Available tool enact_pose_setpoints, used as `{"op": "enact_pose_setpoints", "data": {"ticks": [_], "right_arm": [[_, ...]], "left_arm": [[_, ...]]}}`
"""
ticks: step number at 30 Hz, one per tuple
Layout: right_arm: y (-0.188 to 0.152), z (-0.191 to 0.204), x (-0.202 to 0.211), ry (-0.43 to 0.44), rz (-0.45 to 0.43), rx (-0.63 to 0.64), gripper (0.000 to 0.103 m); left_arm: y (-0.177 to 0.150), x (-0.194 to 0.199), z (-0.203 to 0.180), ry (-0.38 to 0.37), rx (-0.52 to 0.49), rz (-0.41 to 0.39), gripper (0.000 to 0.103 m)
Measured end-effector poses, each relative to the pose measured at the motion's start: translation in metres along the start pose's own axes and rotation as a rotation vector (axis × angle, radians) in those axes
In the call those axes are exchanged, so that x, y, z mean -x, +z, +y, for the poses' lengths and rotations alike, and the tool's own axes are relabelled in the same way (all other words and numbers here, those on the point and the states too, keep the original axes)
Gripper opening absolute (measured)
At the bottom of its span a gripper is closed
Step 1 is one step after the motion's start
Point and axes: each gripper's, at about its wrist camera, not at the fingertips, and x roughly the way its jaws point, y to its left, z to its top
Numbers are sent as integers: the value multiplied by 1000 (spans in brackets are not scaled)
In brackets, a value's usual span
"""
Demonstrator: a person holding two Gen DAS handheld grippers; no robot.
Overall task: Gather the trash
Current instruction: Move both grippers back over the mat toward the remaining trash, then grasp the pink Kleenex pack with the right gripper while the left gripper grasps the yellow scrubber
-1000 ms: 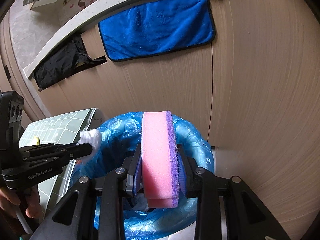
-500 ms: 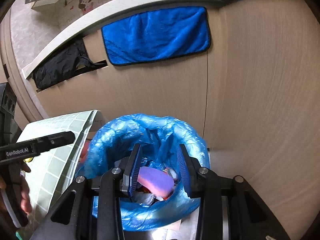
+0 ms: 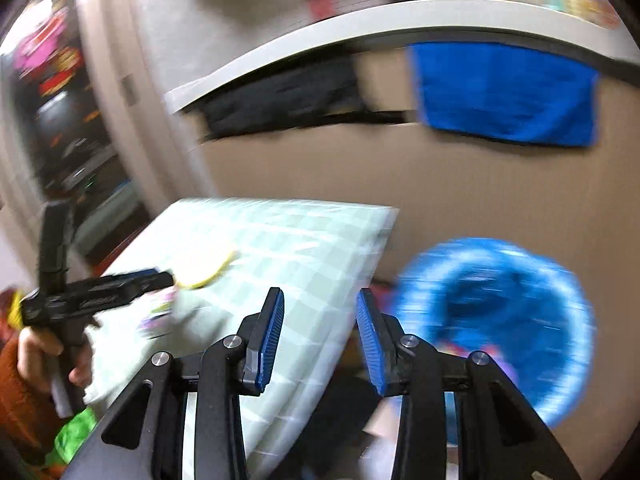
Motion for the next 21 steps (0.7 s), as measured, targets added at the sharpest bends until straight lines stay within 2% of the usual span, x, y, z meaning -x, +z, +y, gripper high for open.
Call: {"op": "enact_pose_setpoints", "data": {"ticks": [3,5,7,10,12,15,16,19,21], "right_arm": [[-2,66,-36,117,82,112,35],[-7,109,-60,166,140,192,36],[-12,150,-86,201,198,283,36],[-18,191,-120,209,255,378,35],[-18,200,-138,212,275,390,35],[-13,206,-169,240,310,328,35],[-12,205,-179,233,320,314,35],[-20,207,-206,137,367,321,35],[-21,209,-214,150,369,300,36]], "left_arm": [[-2,19,56,84,71,-26,48],[-5,29,88,112,107,-40,48],[-9,36,113,122,134,-52,48],[-17,44,142,140,148,-71,48],[-23,46,158,147,161,-73,48],[-30,41,174,140,193,-58,48],[-32,39,179,138,201,-53,48],[-32,30,184,124,212,-35,48],[-32,28,185,120,210,-31,48]]}}
